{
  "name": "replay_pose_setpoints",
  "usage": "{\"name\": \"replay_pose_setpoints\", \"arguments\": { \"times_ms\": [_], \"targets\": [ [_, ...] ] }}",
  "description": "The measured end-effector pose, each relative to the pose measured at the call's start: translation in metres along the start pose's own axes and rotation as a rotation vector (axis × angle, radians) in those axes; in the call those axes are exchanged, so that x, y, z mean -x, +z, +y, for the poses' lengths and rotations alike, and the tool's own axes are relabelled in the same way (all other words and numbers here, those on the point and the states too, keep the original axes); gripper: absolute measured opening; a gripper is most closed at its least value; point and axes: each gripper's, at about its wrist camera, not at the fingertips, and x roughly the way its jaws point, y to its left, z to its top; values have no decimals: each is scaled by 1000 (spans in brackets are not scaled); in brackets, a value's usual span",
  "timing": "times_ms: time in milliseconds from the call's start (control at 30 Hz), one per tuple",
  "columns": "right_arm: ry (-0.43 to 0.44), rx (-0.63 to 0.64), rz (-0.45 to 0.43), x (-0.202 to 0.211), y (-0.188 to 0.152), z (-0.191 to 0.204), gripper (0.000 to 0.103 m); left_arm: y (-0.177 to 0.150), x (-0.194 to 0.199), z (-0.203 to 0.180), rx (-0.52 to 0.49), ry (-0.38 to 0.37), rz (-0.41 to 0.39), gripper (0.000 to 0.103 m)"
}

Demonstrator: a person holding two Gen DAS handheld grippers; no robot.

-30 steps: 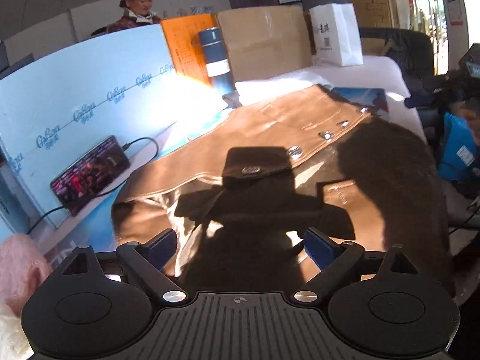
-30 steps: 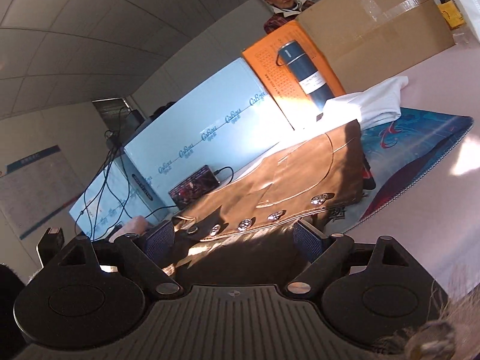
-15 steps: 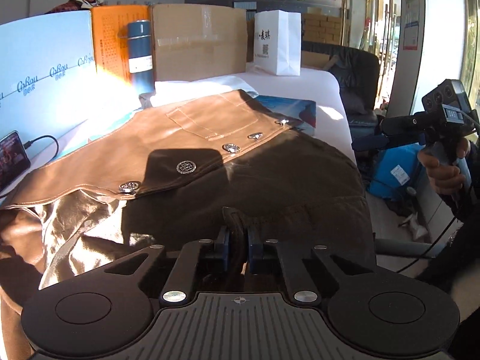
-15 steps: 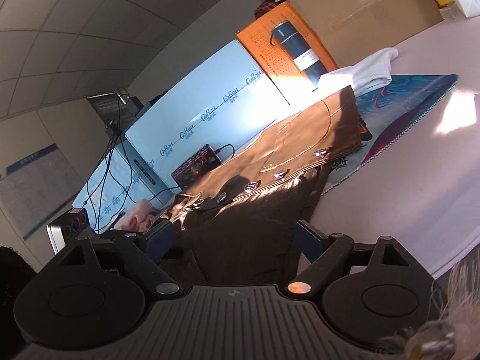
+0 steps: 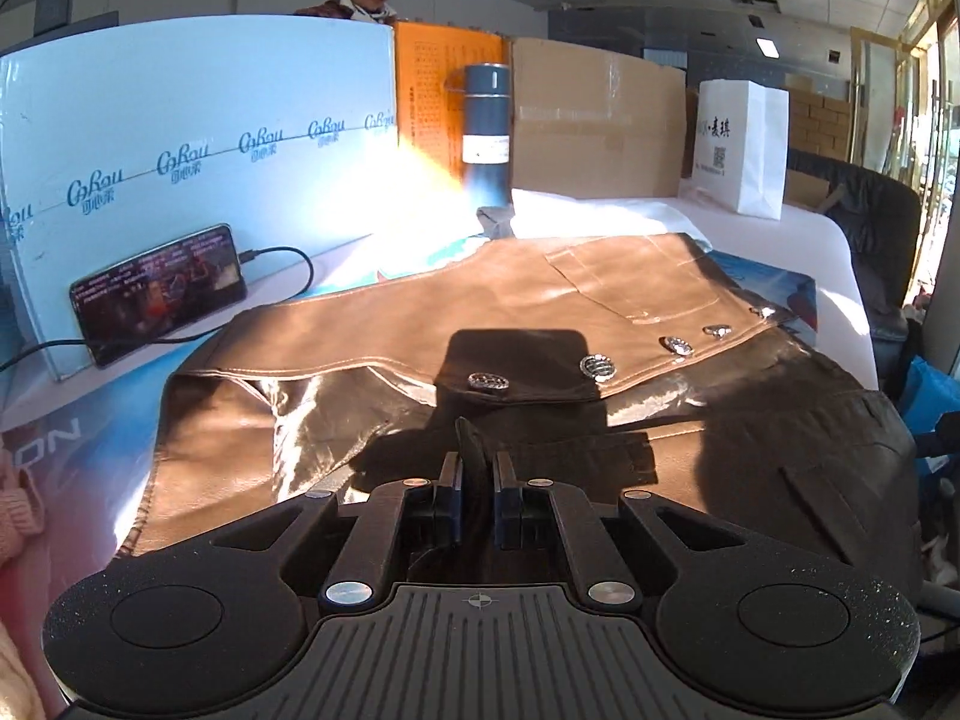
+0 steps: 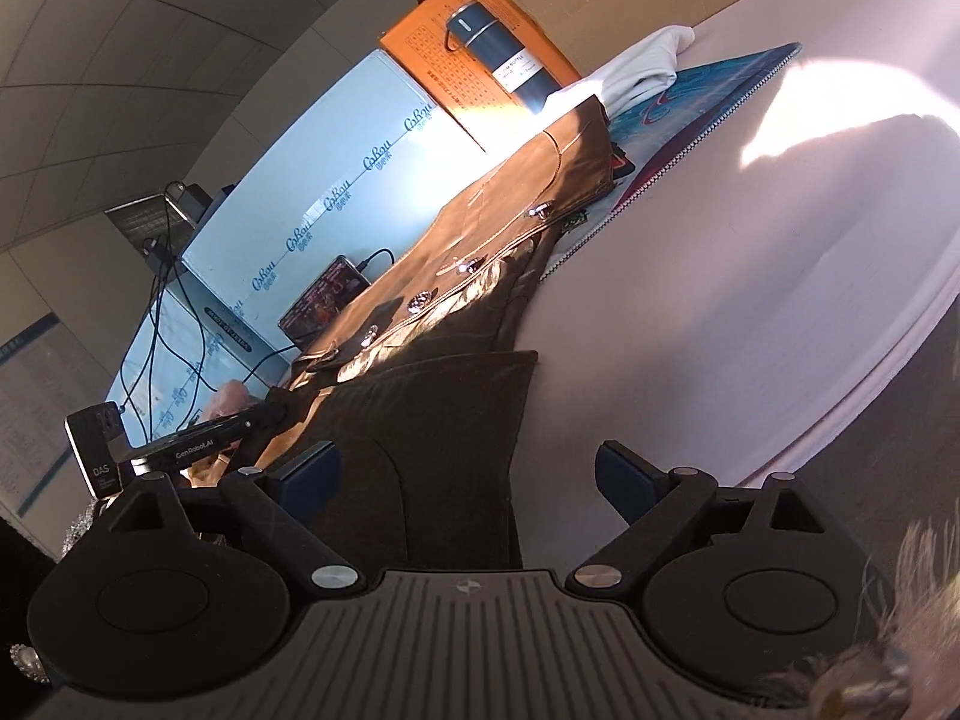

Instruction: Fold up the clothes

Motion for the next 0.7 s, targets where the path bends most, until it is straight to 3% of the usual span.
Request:
{"name": "replay_pose_setpoints", "arguments": {
  "times_ms": [67, 100, 133, 167, 233, 300, 400, 500, 600, 700],
  "targets": [
    [16, -26, -3, -4, -3, -2, 77, -1, 0, 0, 0, 3, 1, 8],
    [17, -33, -7, -5, -5, -3, 45, -2, 1, 0, -3, 3, -3, 8],
    [6, -22, -14, -6, -6, -2, 26, -2, 2, 0, -6, 4, -8, 8],
    [-5, -12, -20, -6, -6, 0, 25, -3, 3, 0, -6, 3, -15, 8],
    [-30, 26, -48, -2, -6, 5, 12, -2, 5, 0, 11, -14, -26, 8],
    [-56, 91, -100, 7, 0, 14, 5, 0, 7, -1, 37, -44, -41, 8],
    [-54, 181, -187, 19, 19, 29, 4, 7, 12, -6, 53, -78, -90, 8],
    [-58, 254, -232, 16, 42, 38, 4, 12, 15, -2, 50, -10, -119, 8],
    [-67, 312, -189, -9, 63, 41, 4, 12, 12, 5, 59, 50, -101, 8],
    [-146, 347, -70, -41, 70, 38, 5, 5, 2, 2, 9, 65, -5, 8]
  ]
}}
